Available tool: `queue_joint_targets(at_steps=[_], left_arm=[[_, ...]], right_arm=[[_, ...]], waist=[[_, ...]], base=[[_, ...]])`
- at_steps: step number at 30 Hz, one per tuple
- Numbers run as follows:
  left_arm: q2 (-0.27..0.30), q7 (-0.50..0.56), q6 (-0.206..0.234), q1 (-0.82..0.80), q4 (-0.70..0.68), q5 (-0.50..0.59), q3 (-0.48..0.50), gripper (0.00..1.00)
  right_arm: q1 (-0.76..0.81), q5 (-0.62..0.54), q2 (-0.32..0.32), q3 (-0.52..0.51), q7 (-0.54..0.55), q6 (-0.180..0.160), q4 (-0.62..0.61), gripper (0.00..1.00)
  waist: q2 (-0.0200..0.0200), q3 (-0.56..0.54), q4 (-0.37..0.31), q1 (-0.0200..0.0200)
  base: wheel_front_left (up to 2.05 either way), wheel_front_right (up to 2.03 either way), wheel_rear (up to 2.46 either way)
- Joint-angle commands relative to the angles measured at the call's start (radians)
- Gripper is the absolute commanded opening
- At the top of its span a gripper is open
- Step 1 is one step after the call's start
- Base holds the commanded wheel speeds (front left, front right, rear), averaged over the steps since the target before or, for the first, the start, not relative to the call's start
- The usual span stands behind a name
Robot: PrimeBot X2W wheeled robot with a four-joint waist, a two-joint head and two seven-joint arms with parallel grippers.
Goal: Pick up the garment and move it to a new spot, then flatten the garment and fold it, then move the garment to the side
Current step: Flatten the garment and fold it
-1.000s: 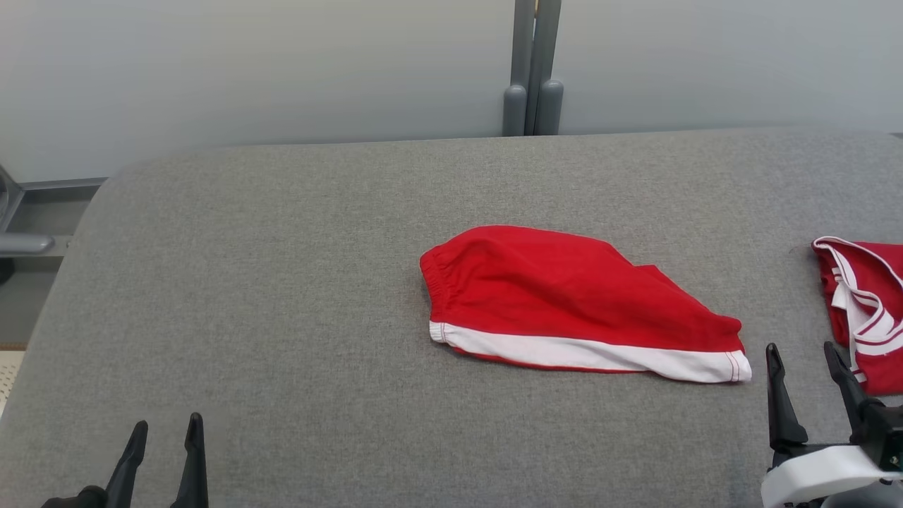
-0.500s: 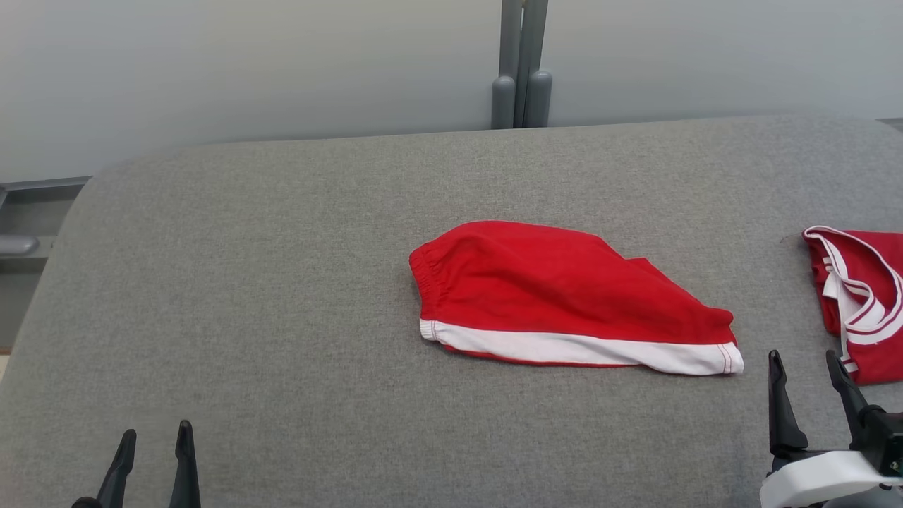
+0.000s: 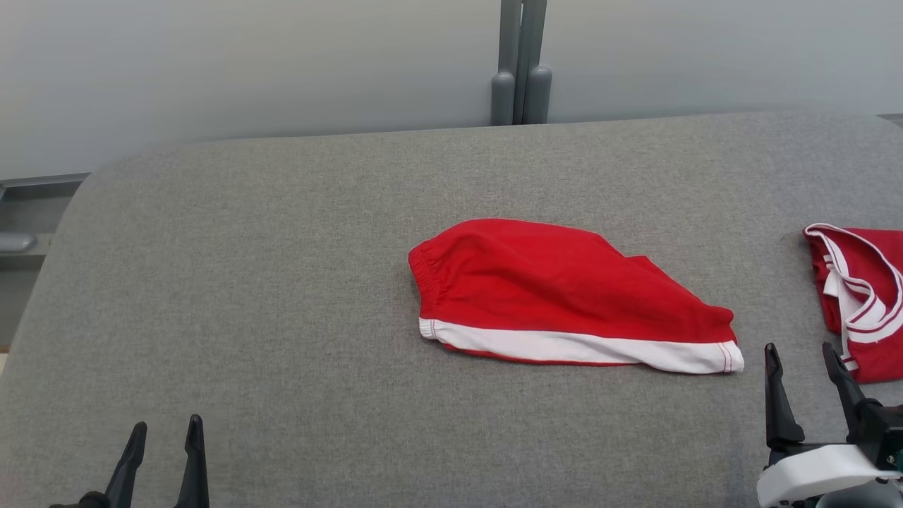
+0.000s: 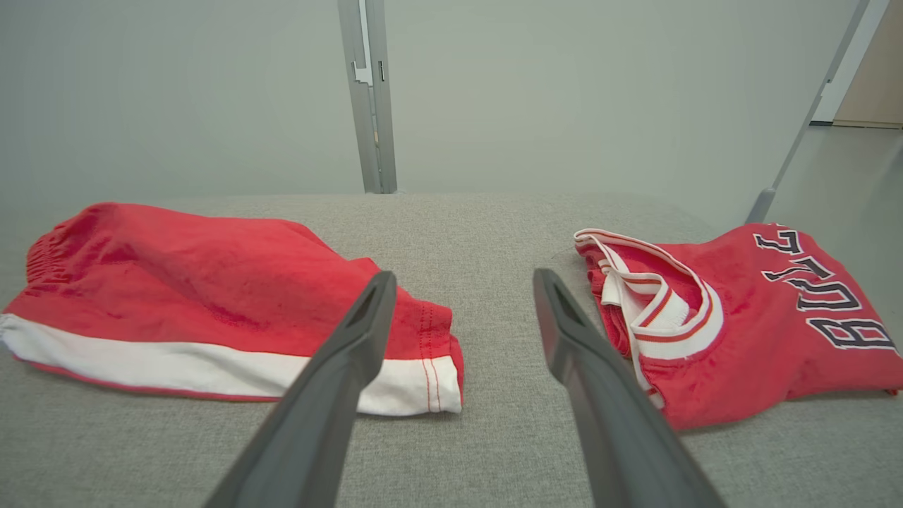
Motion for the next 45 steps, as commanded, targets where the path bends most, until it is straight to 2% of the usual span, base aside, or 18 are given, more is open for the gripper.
queue_joint_targets(at_steps=[1,20,23,26,27,28,35,39,45], left_arm=[[0.009,-0.003,-0.002,-0.011,-0.003,0.001,-0.002,1.00],[0.027,-0.003,-0.002,-0.004,-0.008,-0.021,-0.039,1.00],[0.028,-0.003,-0.002,-0.024,-0.010,-0.011,-0.071,1.00],[0.045,0.002,-0.002,-0.049,0.004,-0.029,-0.145,1.00],[0.054,0.027,-0.002,-0.067,0.011,-0.037,-0.177,1.00],[0.078,0.086,-0.002,-0.112,0.013,-0.042,-0.227,1.00],[0.082,0.364,-0.002,-0.294,0.029,-0.123,-0.385,1.00],[0.064,0.431,-0.002,-0.385,0.054,-0.164,-0.440,1.00],[0.042,0.439,-0.002,-0.503,0.149,-0.187,-0.488,1.00]], right_arm=[[-0.008,-0.002,-0.006,0.000,-0.002,-0.001,-0.003,1.00],[-0.006,0.009,-0.012,0.003,-0.002,-0.001,0.004,1.00],[-0.005,0.010,-0.018,0.002,-0.002,-0.001,0.008,1.00],[-0.026,0.021,-0.050,0.009,0.039,-0.001,0.080,1.00],[-0.045,0.018,-0.075,0.028,0.070,-0.001,0.085,1.00],[-0.078,0.037,-0.113,0.045,0.151,-0.001,0.089,1.00],[-0.158,0.093,-0.220,0.146,0.423,-0.001,0.056,1.00],[-0.197,0.131,-0.249,0.189,0.474,-0.001,0.056,1.00],[-0.245,0.153,-0.245,0.237,0.470,-0.001,0.097,1.00]], waist=[[0.0000,-0.002,-0.001,0.0000],[0.0000,-0.012,-0.019,0.0000],[0.0000,-0.006,-0.019,0.0000],[0.0000,0.015,-0.023,0.0000],[0.0000,0.023,-0.023,0.0000],[0.0000,0.048,-0.025,0.0000],[0.0000,0.153,-0.030,0.0000],[0.0000,0.199,-0.033,0.0000],[0.0000,0.245,-0.035,0.0000]], base=[[0.00,0.00,0.00],[0.00,0.00,0.00],[0.00,0.00,0.00],[0.00,0.00,0.00],[0.00,0.00,0.00],[0.00,0.00,0.00],[0.00,0.00,0.00],[0.00,0.00,0.00],[0.00,0.00,0.00]])
